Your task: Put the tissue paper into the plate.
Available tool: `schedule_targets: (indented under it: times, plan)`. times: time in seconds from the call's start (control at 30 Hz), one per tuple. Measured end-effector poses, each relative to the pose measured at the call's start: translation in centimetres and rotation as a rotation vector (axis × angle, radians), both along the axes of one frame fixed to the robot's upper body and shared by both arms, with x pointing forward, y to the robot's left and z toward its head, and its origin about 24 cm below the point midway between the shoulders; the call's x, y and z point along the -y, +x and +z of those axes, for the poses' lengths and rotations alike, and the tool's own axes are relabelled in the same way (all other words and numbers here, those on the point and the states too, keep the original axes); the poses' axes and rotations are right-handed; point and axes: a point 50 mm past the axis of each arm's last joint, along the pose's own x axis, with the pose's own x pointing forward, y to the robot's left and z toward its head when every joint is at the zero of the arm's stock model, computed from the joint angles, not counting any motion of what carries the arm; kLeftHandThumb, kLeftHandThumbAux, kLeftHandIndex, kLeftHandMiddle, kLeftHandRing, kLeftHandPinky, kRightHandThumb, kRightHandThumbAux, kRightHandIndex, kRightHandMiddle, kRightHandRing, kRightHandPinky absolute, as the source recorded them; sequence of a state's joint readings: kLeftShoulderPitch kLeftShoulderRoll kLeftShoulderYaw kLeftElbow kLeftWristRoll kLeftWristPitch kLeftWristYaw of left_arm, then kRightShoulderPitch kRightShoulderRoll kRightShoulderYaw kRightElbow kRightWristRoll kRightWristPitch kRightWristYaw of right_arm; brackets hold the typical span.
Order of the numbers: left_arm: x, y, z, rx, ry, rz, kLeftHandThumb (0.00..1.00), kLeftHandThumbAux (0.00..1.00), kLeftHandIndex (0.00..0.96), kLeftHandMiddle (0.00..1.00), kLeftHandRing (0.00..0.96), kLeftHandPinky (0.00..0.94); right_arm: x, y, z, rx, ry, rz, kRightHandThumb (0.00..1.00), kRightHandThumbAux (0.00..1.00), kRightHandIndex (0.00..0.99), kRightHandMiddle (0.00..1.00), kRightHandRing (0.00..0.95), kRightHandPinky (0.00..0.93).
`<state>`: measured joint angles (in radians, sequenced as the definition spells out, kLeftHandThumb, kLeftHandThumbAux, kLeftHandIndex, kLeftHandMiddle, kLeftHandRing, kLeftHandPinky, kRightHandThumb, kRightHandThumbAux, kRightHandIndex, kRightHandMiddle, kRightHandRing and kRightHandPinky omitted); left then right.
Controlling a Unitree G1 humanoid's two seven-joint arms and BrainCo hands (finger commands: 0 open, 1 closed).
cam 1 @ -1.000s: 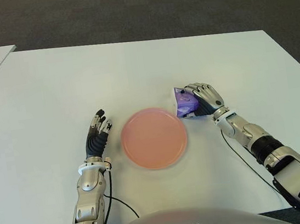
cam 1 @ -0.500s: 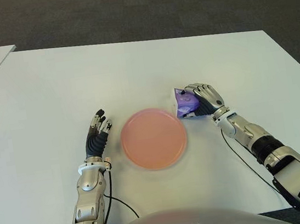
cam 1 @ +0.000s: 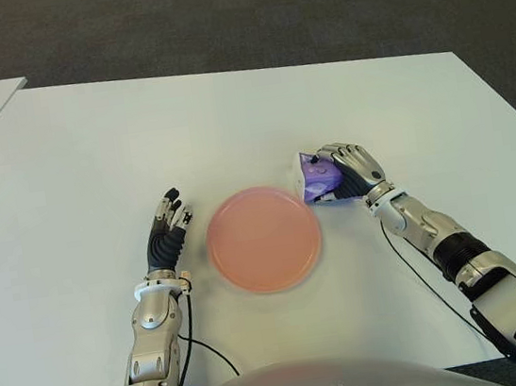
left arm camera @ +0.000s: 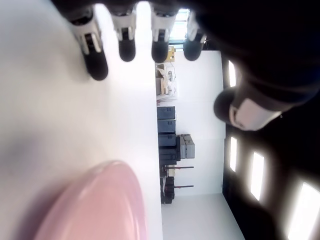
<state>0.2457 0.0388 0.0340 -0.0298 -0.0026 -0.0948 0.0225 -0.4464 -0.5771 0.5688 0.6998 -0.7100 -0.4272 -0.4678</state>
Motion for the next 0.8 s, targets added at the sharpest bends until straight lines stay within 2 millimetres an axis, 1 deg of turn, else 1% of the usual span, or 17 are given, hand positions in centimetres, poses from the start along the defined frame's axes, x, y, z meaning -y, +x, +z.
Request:
schedule_targets:
  times: [0.17, 0.3, 0.53, 0.67, 0.8]
  plan:
    - [0.0, 0.1, 0.0, 0.003, -0.010, -0.002, 0.000, 0.487, 0.000, 0.000, 0.000, 0.000, -0.1, -0.1, 0.0, 0.002, -0.014, 0.012, 0.751, 0.707, 0.442, 0.859, 0.849, 0.828]
    - [0.0, 0.3, 0.1, 0.011, -0.019, -0.006, 0.000, 0.490, 0.000, 0.000, 0.000, 0.000, -0.2, -0.2, 0.1, 0.038, -0.020, 0.016, 0.751, 0.707, 0.442, 0.873, 0.865, 0.852]
    - [0.0, 0.5, 0.1, 0.023, -0.019, -0.006, 0.000, 0.487, 0.000, 0.000, 0.000, 0.000, -0.7, -1.3, 1.6, 0.120, 0.020, 0.043, 0.752, 0.706, 0.442, 0.886, 0.882, 0.864]
    - [-0.1, 0.6, 0.1, 0.032, -0.019, -0.005, 0.000, 0.490, 0.000, 0.000, 0.000, 0.000, -0.6, -1.3, 2.4, 0.182, 0.072, 0.040, 0.751, 0.706, 0.442, 0.886, 0.883, 0.861]
    - [-0.1, 0.7, 0.1, 0.033, -0.022, -0.003, 0.000, 0.494, 0.000, 0.000, 0.000, 0.000, -0.5, -1.0, 3.5, 0.238, 0.134, 0.016, 0.751, 0.706, 0.442, 0.883, 0.879, 0.858]
